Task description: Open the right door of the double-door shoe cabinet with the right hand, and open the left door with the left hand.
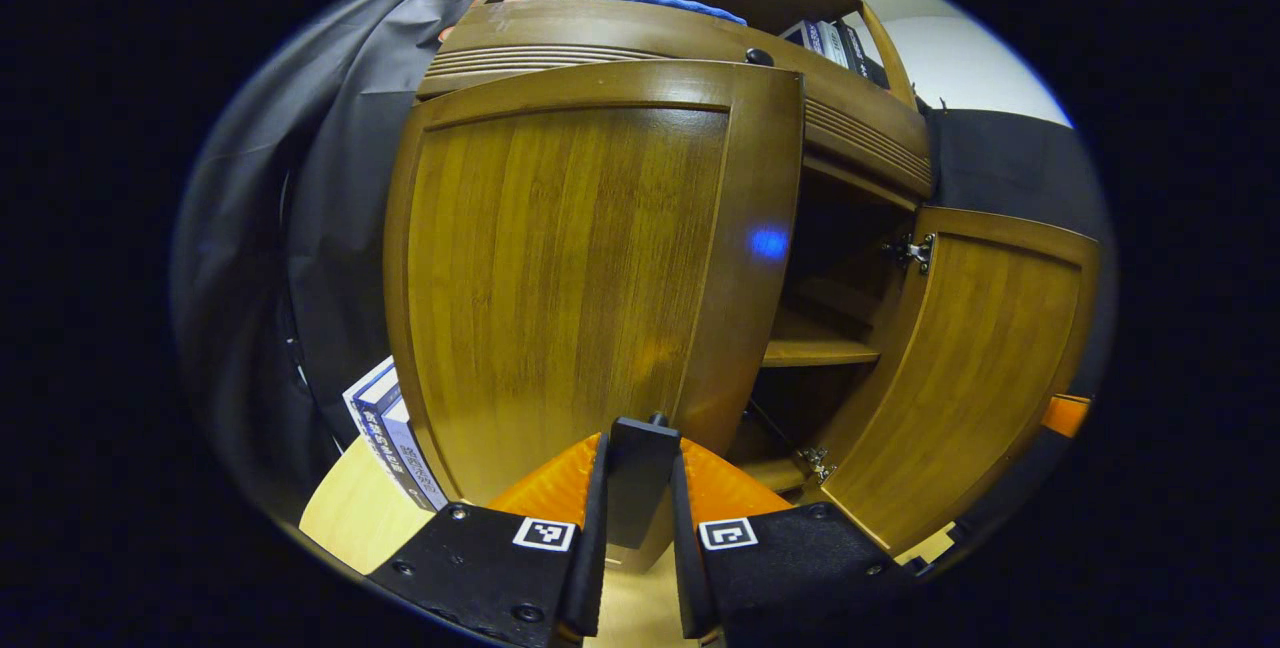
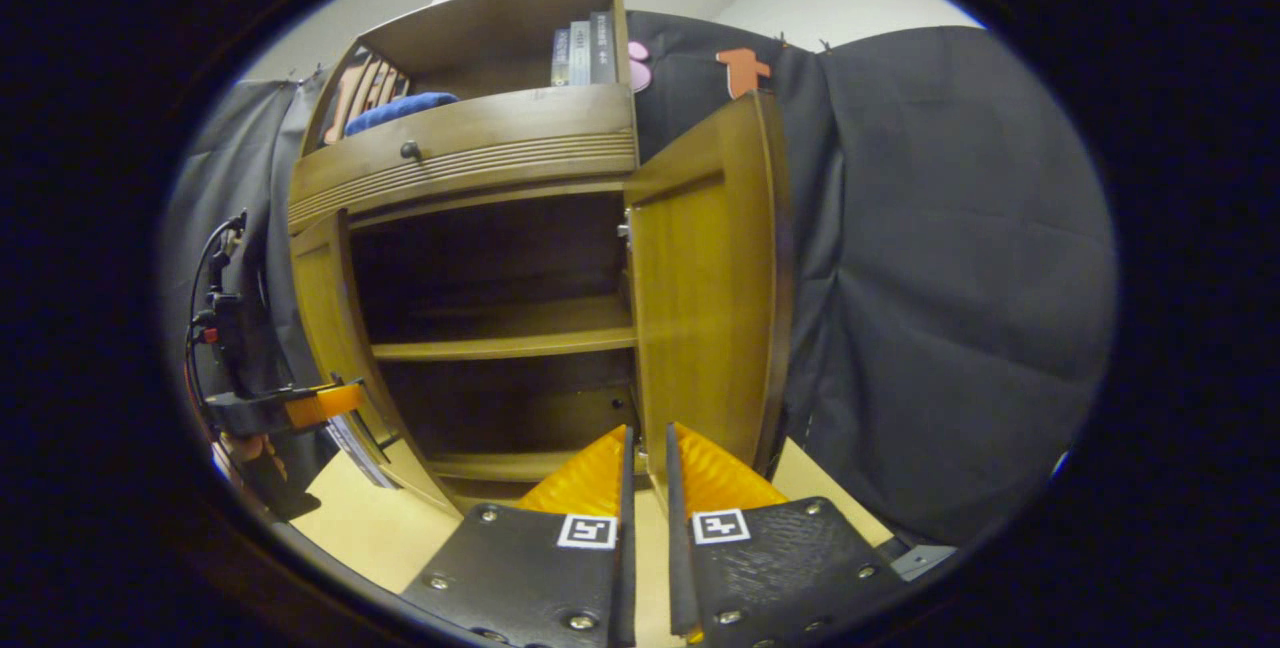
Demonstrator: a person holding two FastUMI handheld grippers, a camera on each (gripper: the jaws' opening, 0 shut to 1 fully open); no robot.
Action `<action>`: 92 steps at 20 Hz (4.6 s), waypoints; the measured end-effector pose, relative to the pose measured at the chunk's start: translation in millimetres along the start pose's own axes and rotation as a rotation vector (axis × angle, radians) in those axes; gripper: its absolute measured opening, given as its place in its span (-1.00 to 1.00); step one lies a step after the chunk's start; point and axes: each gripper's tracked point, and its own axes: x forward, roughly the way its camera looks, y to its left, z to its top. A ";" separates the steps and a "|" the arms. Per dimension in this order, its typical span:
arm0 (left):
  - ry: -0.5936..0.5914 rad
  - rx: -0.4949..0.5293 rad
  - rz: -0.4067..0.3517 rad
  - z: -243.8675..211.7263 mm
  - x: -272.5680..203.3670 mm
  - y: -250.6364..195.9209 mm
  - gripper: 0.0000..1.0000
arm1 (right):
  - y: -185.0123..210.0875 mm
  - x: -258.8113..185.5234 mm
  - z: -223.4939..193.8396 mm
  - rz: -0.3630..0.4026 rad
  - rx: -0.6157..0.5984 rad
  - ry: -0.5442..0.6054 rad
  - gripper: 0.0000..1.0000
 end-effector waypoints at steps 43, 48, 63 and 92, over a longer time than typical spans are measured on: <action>-0.072 -0.086 0.619 1.1 -186.4 201.5 -0.75 | 234.5 66.1 -31.2 0.597 -0.041 0.121 -0.73; -0.150 0.024 0.655 41.6 -194.6 182.7 -0.84 | 220.3 69.6 -22.5 0.565 -0.035 0.101 -0.72; -0.322 0.090 0.183 135.8 -86.9 17.9 -0.68 | 137.4 44.7 61.0 0.334 -0.061 -0.145 -0.72; -0.323 0.123 -0.065 135.8 -61.0 -64.6 0.92 | 99.2 21.2 107.1 0.165 -0.031 -0.290 0.92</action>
